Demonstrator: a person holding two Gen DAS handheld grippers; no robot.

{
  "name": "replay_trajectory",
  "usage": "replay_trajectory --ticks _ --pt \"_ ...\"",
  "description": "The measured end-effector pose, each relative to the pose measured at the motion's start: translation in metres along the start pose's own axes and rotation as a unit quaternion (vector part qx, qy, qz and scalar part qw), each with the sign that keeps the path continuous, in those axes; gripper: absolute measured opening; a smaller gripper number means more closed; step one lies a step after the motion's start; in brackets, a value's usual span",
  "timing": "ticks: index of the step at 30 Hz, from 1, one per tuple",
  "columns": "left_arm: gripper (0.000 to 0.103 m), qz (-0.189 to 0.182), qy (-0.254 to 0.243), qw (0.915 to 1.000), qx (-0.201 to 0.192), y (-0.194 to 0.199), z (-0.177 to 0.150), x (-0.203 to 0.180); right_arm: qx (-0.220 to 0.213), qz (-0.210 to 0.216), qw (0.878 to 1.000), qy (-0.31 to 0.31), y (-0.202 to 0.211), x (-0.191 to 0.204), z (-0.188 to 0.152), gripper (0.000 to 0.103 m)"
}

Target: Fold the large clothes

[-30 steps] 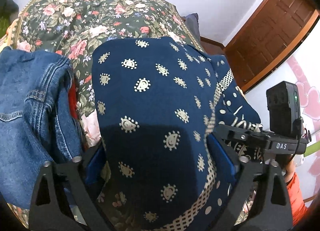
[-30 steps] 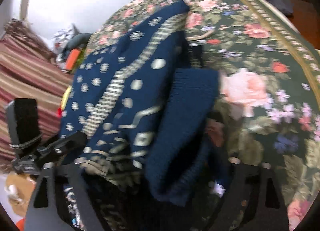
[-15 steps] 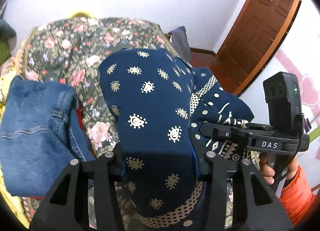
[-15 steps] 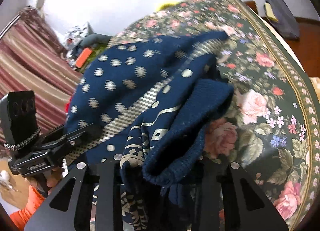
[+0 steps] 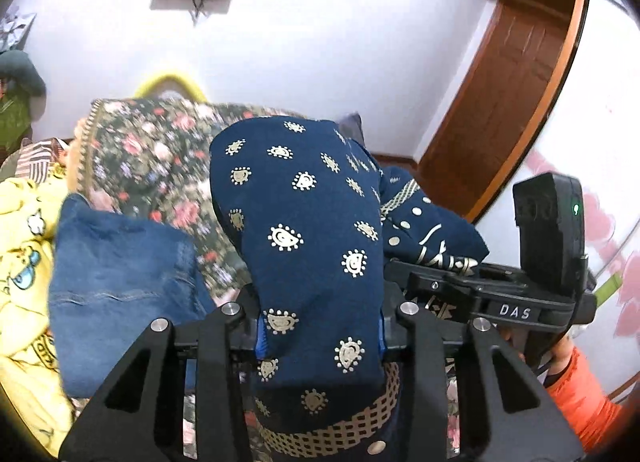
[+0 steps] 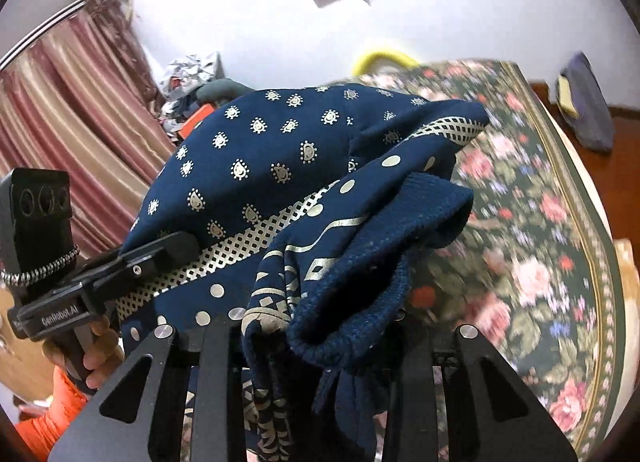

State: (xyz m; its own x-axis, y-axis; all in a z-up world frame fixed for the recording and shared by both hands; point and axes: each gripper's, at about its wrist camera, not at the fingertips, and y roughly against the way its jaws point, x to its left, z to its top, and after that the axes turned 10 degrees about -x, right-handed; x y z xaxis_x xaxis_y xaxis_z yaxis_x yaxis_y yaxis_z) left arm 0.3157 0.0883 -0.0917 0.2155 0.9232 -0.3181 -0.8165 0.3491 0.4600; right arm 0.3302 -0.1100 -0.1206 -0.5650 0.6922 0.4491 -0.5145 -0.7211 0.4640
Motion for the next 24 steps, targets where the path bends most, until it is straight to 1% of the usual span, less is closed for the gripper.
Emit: replay_trajectory --ticks 3,5,9,13,14,15,16,18,19,20,21,22,24 --pt "0.038 0.004 0.021 0.9996 -0.016 0.016 0.018 0.027 -0.010 0.012 1.000 0.012 -0.015 0.018 0.013 0.027" --pt "0.038 0.009 0.037 0.9990 -0.024 0.025 0.028 0.050 -0.011 0.018 1.000 0.020 -0.032 0.032 0.021 0.027" --pt "0.038 0.026 0.058 0.9977 -0.022 0.031 0.035 0.097 0.003 0.030 0.999 0.028 -0.074 0.051 0.026 0.027" --pt "0.039 0.047 0.097 0.9940 0.022 0.013 0.025 0.166 0.049 0.038 0.998 0.012 -0.138 0.055 0.015 0.027" --pt "0.040 0.054 0.113 0.9913 0.040 0.004 0.016 0.188 0.063 0.039 0.997 0.006 -0.154 0.052 0.010 0.027" --pt "0.041 0.057 0.126 0.9890 0.052 -0.002 0.009 0.202 0.074 0.039 0.996 0.004 -0.166 0.051 0.005 0.027" --pt "0.041 0.062 0.144 0.9851 0.070 -0.011 -0.002 0.222 0.090 0.037 0.995 0.005 -0.183 0.047 -0.003 0.028" --pt "0.047 0.079 0.169 0.9780 0.093 -0.025 -0.023 0.254 0.108 0.027 0.994 0.018 -0.206 0.041 -0.019 0.031" --pt "0.050 0.086 0.178 0.9760 0.091 -0.028 -0.033 0.267 0.113 0.017 0.993 0.031 -0.215 0.038 -0.026 0.035" --pt "0.058 0.088 0.187 0.9751 0.079 -0.029 -0.042 0.279 0.119 0.011 0.992 0.043 -0.222 0.034 -0.034 0.038" --pt "0.066 0.089 0.191 0.9749 0.071 -0.029 -0.046 0.283 0.116 0.016 0.992 0.042 -0.224 0.031 -0.036 0.039" --pt "0.070 0.090 0.193 0.9750 0.064 -0.028 -0.050 0.286 0.110 0.021 0.993 0.039 -0.222 0.028 -0.038 0.040" --pt "0.073 0.090 0.177 0.9785 0.056 -0.027 -0.054 0.282 0.108 0.022 0.993 0.045 -0.216 0.025 -0.035 0.041"
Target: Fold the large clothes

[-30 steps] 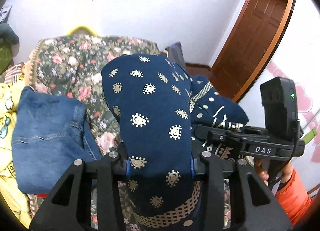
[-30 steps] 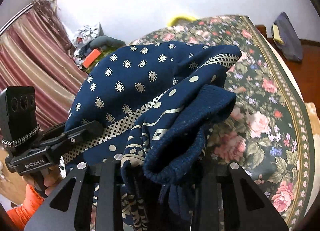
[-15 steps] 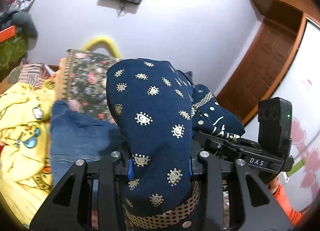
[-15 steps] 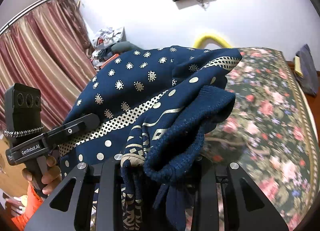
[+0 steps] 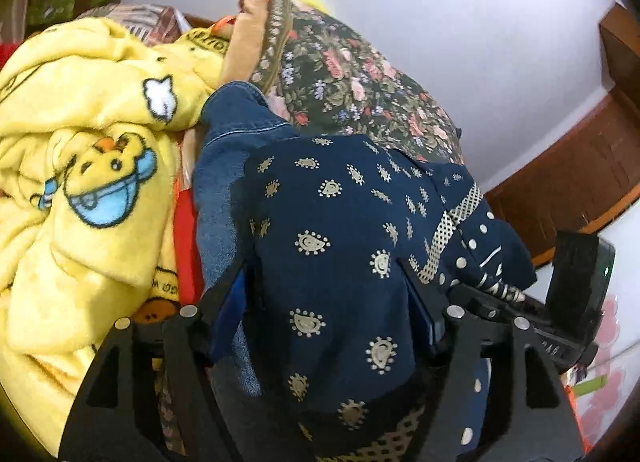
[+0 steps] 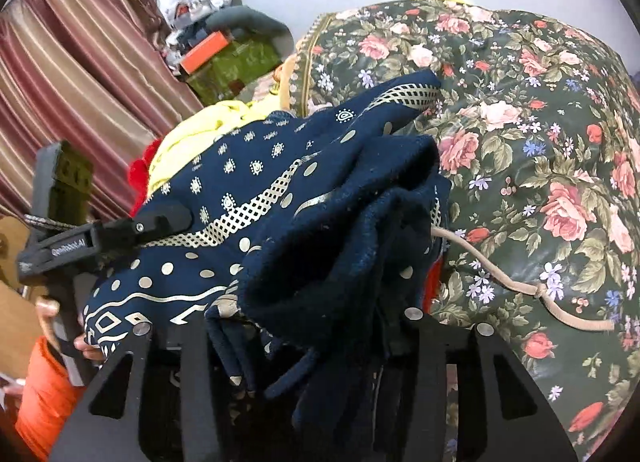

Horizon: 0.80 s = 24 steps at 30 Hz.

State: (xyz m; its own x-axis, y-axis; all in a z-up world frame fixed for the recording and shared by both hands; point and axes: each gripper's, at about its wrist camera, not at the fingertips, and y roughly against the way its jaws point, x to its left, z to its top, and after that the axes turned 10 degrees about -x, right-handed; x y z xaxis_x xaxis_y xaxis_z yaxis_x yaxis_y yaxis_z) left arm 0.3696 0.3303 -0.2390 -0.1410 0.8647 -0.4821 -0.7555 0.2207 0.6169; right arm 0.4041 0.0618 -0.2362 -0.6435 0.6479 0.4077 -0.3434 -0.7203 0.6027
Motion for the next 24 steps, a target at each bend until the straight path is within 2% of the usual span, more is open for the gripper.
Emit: replay_trajectory --ticks 3,5,7,8,9,10,12,15,20,24 --pt "0.075 0.029 -0.042 0.9987 -0.006 0.007 -0.004 -0.016 0.005 -0.025 0.999 0.029 0.009 0.012 -0.001 0.051" --pt "0.079 0.055 -0.056 0.9968 -0.011 0.018 -0.009 -0.028 -0.005 -0.070 0.995 0.066 0.021 0.024 -0.004 0.072" --pt "0.082 0.061 -0.068 0.9956 -0.021 0.029 -0.010 -0.034 -0.010 -0.090 0.993 0.082 0.032 0.025 -0.010 0.077" --pt "0.087 0.063 -0.074 0.9949 -0.026 0.037 -0.014 -0.037 -0.008 -0.093 0.992 0.081 0.039 0.023 -0.014 0.079" --pt "0.095 0.064 -0.079 0.9944 -0.028 0.041 -0.018 -0.040 -0.006 -0.093 0.993 0.076 0.043 0.021 -0.017 0.080" --pt "0.097 0.066 -0.086 0.9938 -0.025 0.046 -0.024 -0.044 -0.004 -0.092 0.993 0.067 0.048 0.017 -0.021 0.081" --pt "0.098 0.075 -0.115 0.9904 -0.017 0.053 -0.040 -0.056 0.001 -0.094 0.994 0.052 0.054 0.010 -0.027 0.082" --pt "0.101 0.106 -0.163 0.9808 -0.021 0.056 -0.066 -0.067 0.009 -0.102 0.994 0.048 0.058 0.005 -0.034 0.083" --pt "0.101 0.121 -0.140 0.9827 -0.011 0.063 -0.084 -0.062 0.010 -0.126 0.991 0.050 0.078 0.012 -0.044 0.083" --pt "0.100 0.147 -0.156 0.9765 -0.029 0.088 -0.086 -0.074 -0.016 -0.130 0.989 0.069 0.106 0.028 -0.041 0.083"
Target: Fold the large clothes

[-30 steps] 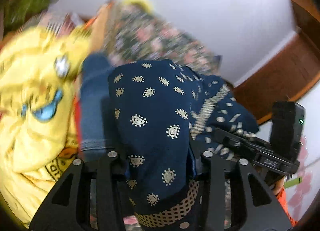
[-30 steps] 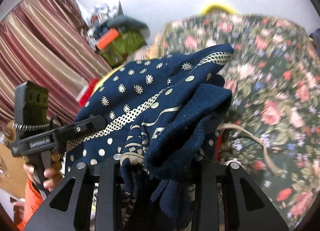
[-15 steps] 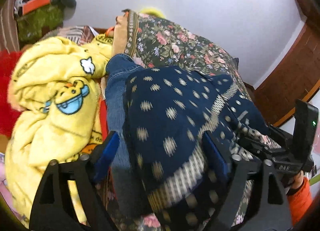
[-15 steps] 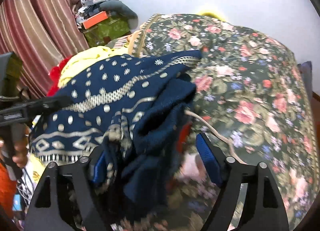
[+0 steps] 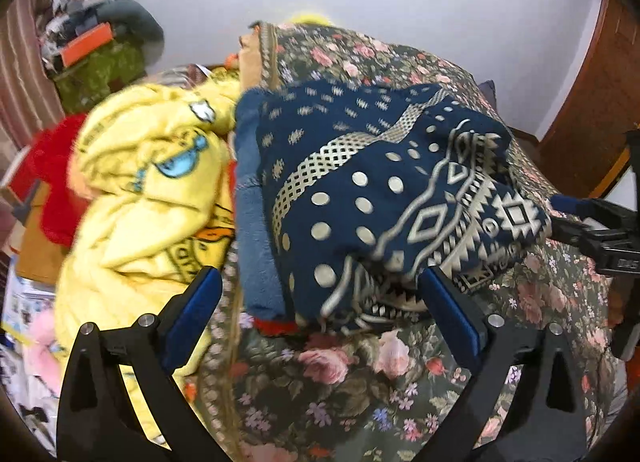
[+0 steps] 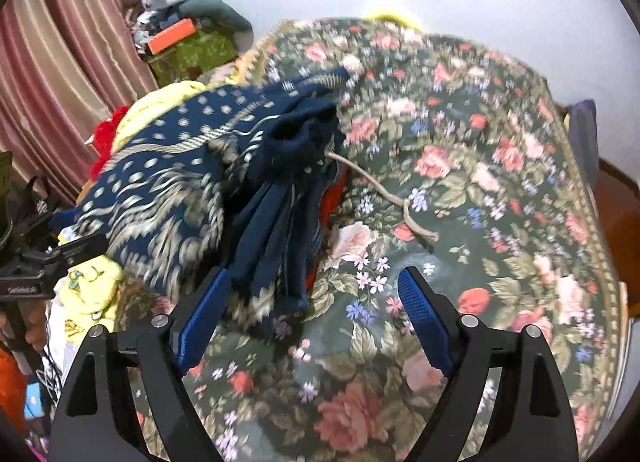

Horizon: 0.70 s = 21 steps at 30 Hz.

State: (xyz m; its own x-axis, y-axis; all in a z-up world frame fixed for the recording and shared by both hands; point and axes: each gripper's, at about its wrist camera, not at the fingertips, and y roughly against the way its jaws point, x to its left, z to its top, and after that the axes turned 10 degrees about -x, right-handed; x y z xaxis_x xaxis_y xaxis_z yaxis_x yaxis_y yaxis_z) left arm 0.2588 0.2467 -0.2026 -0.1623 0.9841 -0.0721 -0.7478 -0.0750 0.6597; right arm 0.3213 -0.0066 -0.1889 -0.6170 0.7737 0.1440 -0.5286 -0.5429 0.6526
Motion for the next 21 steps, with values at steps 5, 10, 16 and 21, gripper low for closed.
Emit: replay_trajectory --ticks 5,10,16,21 --pt "0.100 0.008 0.003 0.9984 -0.055 0.056 0.016 -0.007 -0.068 0.007 0.998 0.009 0.060 0.018 0.012 0.083" --pt "0.100 0.010 -0.004 0.9905 -0.137 0.125 0.032 -0.023 -0.148 0.014 0.989 0.024 0.122 0.043 0.025 0.083" --pt "0.100 0.015 -0.028 0.9665 -0.255 0.216 0.036 -0.050 -0.237 0.026 0.970 0.040 0.191 0.073 0.030 0.083" --pt "0.100 -0.005 -0.019 0.9481 -0.317 0.273 0.028 -0.063 -0.298 0.028 0.952 0.056 0.232 0.098 0.020 0.083"
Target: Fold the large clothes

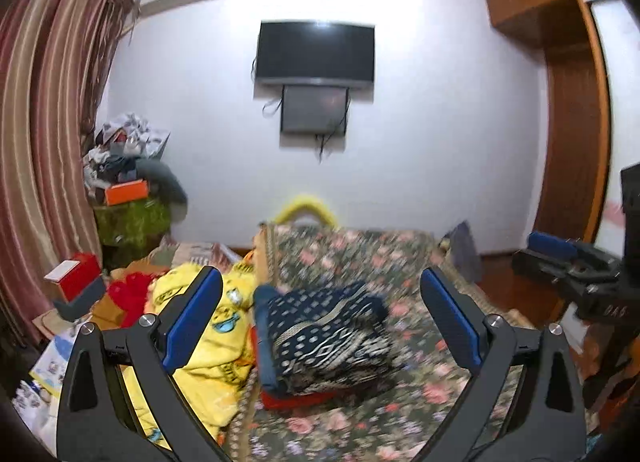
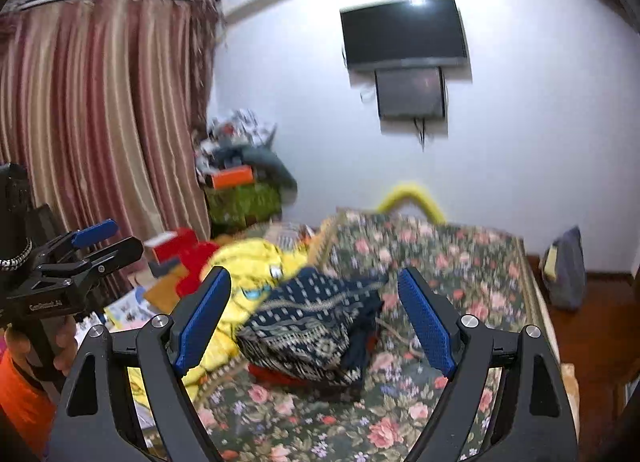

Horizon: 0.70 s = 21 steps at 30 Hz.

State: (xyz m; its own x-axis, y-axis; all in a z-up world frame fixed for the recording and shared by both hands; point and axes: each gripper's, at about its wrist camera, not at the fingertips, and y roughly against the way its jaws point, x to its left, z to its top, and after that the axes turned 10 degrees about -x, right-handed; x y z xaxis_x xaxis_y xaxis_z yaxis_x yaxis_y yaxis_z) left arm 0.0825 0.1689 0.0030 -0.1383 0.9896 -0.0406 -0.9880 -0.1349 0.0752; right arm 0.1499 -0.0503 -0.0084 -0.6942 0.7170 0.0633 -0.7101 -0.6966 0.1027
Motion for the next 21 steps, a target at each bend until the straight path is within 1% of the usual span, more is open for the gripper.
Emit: replay_trajectory --ticks 2,5,8,10,12,14,16,21 --pt "0.100 -0.006 0.001 0.9997 -0.023 0.019 0.006 -0.006 -0.019 -0.004 1.000 0.005 0.013 0.009 0.003 0.083" --pt "0.100 -0.005 -0.007 0.9988 -0.048 0.042 0.008 -0.014 -0.036 -0.006 0.999 0.010 0.027 0.020 0.001 0.083" --pt "0.100 -0.003 -0.012 0.9980 -0.062 0.056 0.005 -0.021 -0.046 -0.011 0.999 0.014 0.035 0.028 -0.003 0.083" --pt "0.101 -0.011 -0.004 0.9981 -0.061 0.062 0.002 -0.021 -0.048 -0.017 0.999 0.017 0.039 0.033 -0.005 0.084" --pt "0.103 -0.009 0.001 0.9982 -0.058 0.067 -0.002 -0.023 -0.047 -0.023 0.998 0.019 0.040 0.035 -0.008 0.088" --pt "0.103 -0.001 0.000 0.9984 -0.057 0.071 -0.006 -0.024 -0.053 -0.035 0.998 0.024 0.043 0.038 -0.010 0.099" --pt "0.103 0.005 -0.003 0.9985 -0.055 0.074 -0.009 -0.025 -0.058 -0.041 0.997 0.029 0.046 0.041 -0.011 0.103" --pt "0.103 0.009 0.007 0.9989 -0.046 0.076 -0.015 -0.022 -0.056 -0.057 0.996 0.037 0.046 0.044 -0.011 0.103"
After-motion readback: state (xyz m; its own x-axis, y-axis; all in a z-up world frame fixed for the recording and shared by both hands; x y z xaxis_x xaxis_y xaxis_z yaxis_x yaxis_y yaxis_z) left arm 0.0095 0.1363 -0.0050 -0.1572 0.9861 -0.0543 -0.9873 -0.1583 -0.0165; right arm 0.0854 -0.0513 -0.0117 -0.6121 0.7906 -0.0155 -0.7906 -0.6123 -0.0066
